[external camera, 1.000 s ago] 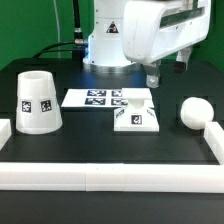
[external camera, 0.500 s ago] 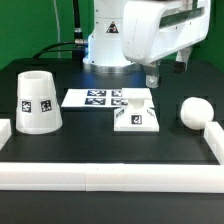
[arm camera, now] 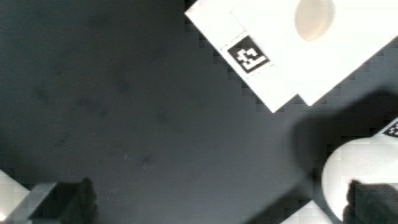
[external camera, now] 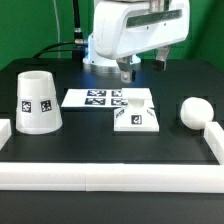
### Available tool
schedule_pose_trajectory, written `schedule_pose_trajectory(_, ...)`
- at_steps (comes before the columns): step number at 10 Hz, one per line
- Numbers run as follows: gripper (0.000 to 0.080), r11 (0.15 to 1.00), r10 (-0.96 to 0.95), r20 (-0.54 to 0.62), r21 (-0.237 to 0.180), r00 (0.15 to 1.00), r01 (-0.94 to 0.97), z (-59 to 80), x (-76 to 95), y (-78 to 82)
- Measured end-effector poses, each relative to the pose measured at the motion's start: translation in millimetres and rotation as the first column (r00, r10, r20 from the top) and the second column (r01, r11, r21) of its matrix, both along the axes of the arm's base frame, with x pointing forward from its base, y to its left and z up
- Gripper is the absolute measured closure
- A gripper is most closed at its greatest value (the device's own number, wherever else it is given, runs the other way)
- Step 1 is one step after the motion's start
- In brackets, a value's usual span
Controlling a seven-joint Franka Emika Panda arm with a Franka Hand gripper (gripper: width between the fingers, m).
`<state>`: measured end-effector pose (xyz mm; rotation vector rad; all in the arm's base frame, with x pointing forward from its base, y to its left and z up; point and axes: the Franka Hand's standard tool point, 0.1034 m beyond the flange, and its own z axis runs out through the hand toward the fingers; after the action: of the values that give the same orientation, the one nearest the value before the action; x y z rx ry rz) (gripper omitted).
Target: Assemble lamp
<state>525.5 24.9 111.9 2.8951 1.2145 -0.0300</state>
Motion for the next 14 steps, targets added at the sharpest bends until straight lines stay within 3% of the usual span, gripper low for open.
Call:
schedule_pose_trajectory(2, 0.01, 1.0, -0.003, 0.001, 0.0, 1.0, 0.003, -1.2, -1.0, -3.4)
schedule_pose_trajectory(3, 0.01, 0.999, -0.046, 0.019, 0.002, 0.999, 0.046, -4.4, -7.7, -17.6)
schedule_pose_trajectory(5, 0.01, 0.987, -0.162, 0.0, 0.002, 0.987, 0.162, -18.2, -41.0, -36.2)
schedule_pose_trajectory(10, 0.01, 0.965, -0.264, 0.006, 0.008, 0.965, 0.264, -18.3, -39.9, -34.3)
schedule_pose_trajectory(12, 0.01, 0.813, -0.582, -0.008, 0.014, 0.813, 0.582, -20.8, -45.7, -32.2)
schedule_pose_trajectory(13, 0.01, 0.746, -0.666, -0.011, 0.012, 0.746, 0.666, -22.2, -45.7, -29.1)
schedule_pose_trajectory(14, 0.01, 0.731, -0.682, -0.015, 0.015, 0.731, 0.682, -22.6, -45.4, -27.6)
